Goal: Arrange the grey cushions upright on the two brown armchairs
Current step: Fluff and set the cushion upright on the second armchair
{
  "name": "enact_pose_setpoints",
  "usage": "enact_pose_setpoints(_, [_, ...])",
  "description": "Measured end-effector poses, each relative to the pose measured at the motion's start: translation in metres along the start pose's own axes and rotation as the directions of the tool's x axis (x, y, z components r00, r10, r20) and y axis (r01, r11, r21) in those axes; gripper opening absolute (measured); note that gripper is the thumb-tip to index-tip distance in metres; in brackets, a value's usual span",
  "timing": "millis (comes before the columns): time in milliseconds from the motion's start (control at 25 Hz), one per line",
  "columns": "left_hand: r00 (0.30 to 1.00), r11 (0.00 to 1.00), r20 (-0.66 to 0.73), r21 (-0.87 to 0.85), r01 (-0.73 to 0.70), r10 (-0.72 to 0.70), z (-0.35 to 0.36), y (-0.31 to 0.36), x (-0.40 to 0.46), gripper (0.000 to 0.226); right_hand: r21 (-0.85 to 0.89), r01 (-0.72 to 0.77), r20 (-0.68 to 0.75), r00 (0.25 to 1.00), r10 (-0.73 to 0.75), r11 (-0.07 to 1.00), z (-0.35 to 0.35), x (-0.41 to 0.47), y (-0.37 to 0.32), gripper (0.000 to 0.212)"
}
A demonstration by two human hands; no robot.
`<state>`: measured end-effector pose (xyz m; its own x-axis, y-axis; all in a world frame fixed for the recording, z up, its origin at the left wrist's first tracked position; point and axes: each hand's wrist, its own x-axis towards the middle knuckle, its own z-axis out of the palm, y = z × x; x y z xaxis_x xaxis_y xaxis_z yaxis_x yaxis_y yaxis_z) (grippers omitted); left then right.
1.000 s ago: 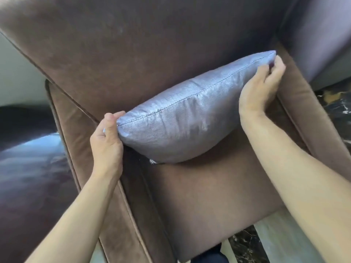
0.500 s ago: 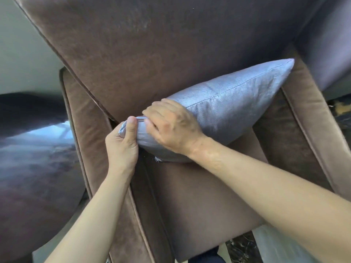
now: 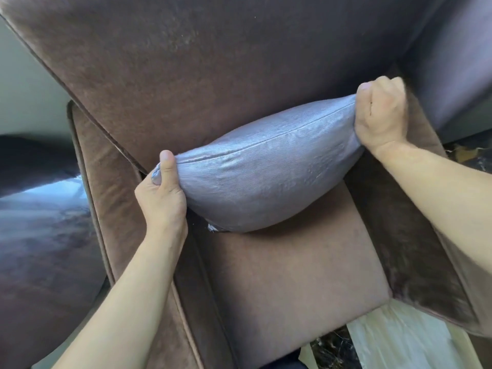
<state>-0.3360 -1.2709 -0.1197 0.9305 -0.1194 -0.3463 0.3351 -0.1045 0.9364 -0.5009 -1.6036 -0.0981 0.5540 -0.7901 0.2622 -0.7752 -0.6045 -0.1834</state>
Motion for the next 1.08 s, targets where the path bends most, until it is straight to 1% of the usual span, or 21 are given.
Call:
enact_pose_setpoints(80, [0.994,0.996,-0.074,-0.041,0.082,-0.085,0.006,0.001,-0.001,0.042,0.096,-0.126,0.007,0.992,0.126,0.987,-0.002,0.000,-0.009,0.050])
enact_pose_setpoints(120, [0.989,0.994,-0.106,-0.045,0.098,-0.102,0.007,0.002,-0.002,0.043,0.132,-0.174,0.012,0.985,0.174,0.976,-0.007,0.002,-0.013,0.052])
enact_pose_setpoints(200, [0.986,0.997,-0.144,0.008,0.081,-0.079,0.008,0.003,-0.001,0.049,0.165,-0.177,0.004,0.984,0.179,0.970,-0.022,0.006,-0.016,0.050])
enact_pose_setpoints(320, [0.992,0.995,-0.123,0.099,0.025,-0.012,0.013,0.004,0.000,0.067,0.110,-0.184,0.049,0.983,0.179,0.977,-0.030,0.011,-0.008,0.051])
enact_pose_setpoints(360, [0.994,0.994,-0.104,0.107,0.025,-0.014,0.016,0.004,0.000,0.066,0.048,-0.177,0.087,0.981,0.173,0.983,-0.027,0.010,-0.009,0.052])
enact_pose_setpoints(400, [0.997,0.992,-0.079,0.121,0.026,-0.016,0.018,0.005,0.000,0.060,-0.023,-0.151,0.127,0.980,0.153,0.988,-0.021,0.007,-0.009,0.051])
enact_pose_setpoints(440, [0.999,0.988,-0.047,0.154,0.006,0.001,0.019,0.006,0.000,0.050,-0.081,-0.108,0.141,0.983,0.119,0.991,-0.016,0.004,-0.011,0.049])
enact_pose_setpoints(480, [0.999,0.974,-0.001,0.221,-0.050,0.052,0.020,0.008,-0.002,0.042,-0.100,-0.043,0.112,0.992,0.054,0.994,-0.011,-0.001,-0.014,0.047])
enact_pose_setpoints(520, [0.991,0.948,0.073,0.289,-0.130,0.114,0.018,0.008,-0.005,0.036,-0.068,0.014,0.077,0.997,-0.008,0.998,-0.011,-0.009,-0.024,0.045])
enact_pose_setpoints(560, [0.974,0.921,0.164,0.332,-0.206,0.159,0.015,0.009,-0.008,0.035,0.000,0.103,0.054,0.993,-0.103,0.995,-0.008,-0.019,-0.037,0.042])
enact_pose_setpoints(600, [0.952,0.903,0.248,0.343,-0.260,0.180,0.012,0.009,-0.010,0.039,0.054,0.225,0.034,0.973,-0.227,0.973,-0.003,-0.032,-0.054,0.041])
enact_pose_setpoints(640, [0.933,0.894,0.310,0.342,-0.290,0.184,0.007,0.008,-0.009,0.044,0.075,0.349,0.034,0.935,-0.352,0.934,0.004,-0.048,-0.073,0.041])
enact_pose_setpoints(680, [0.923,0.892,0.341,0.338,-0.299,0.180,0.003,0.007,-0.005,0.045,0.083,0.452,0.064,0.887,-0.457,0.888,0.012,-0.065,-0.090,0.043])
enact_pose_setpoints(720, [0.923,0.890,0.337,0.341,-0.303,0.185,-0.001,0.007,0.000,0.037,0.089,0.515,0.107,0.846,-0.523,0.852,0.018,-0.078,-0.103,0.046])
enact_pose_setpoints(760, [0.928,0.880,0.315,0.360,-0.309,0.196,-0.004,0.007,0.006,0.023,0.096,0.551,0.131,0.819,-0.559,0.829,0.022,-0.082,-0.107,0.048])
enact_pose_setpoints(800, [0.933,0.859,0.283,0.394,-0.326,0.224,-0.007,0.009,0.012,0.019,0.098,0.574,0.141,0.801,-0.582,0.813,0.022,-0.077,-0.102,0.047])
enact_pose_setpoints(880, [0.925,0.799,0.252,0.471,-0.375,0.285,-0.010,0.013,0.021,0.039,0.007,0.577,0.149,0.807,-0.571,0.817,0.020,-0.055,-0.068,0.043])
enact_pose_setpoints(920, [0.922,0.774,0.244,0.503,-0.384,0.299,-0.009,0.018,0.023,0.044,-0.057,0.556,0.160,0.825,-0.542,0.829,0.016,-0.041,-0.046,0.044])
enact_pose_setpoints(1000, [0.924,0.746,0.250,0.546,-0.380,0.288,-0.001,0.023,0.022,0.047,-0.153,0.431,0.243,0.889,-0.389,0.890,0.007,-0.021,-0.007,0.052])
enact_pose_setpoints(1040, [0.931,0.745,0.244,0.559,-0.363,0.270,0.003,0.025,0.021,0.048,-0.174,0.363,0.282,0.909,-0.307,0.915,0.004,-0.017,0.004,0.055])
enact_pose_setpoints(1080, [0.936,0.744,0.230,0.569,-0.351,0.266,0.005,0.027,0.018,0.049,-0.170,0.304,0.287,0.925,-0.248,0.938,0.003,-0.016,0.008,0.056])
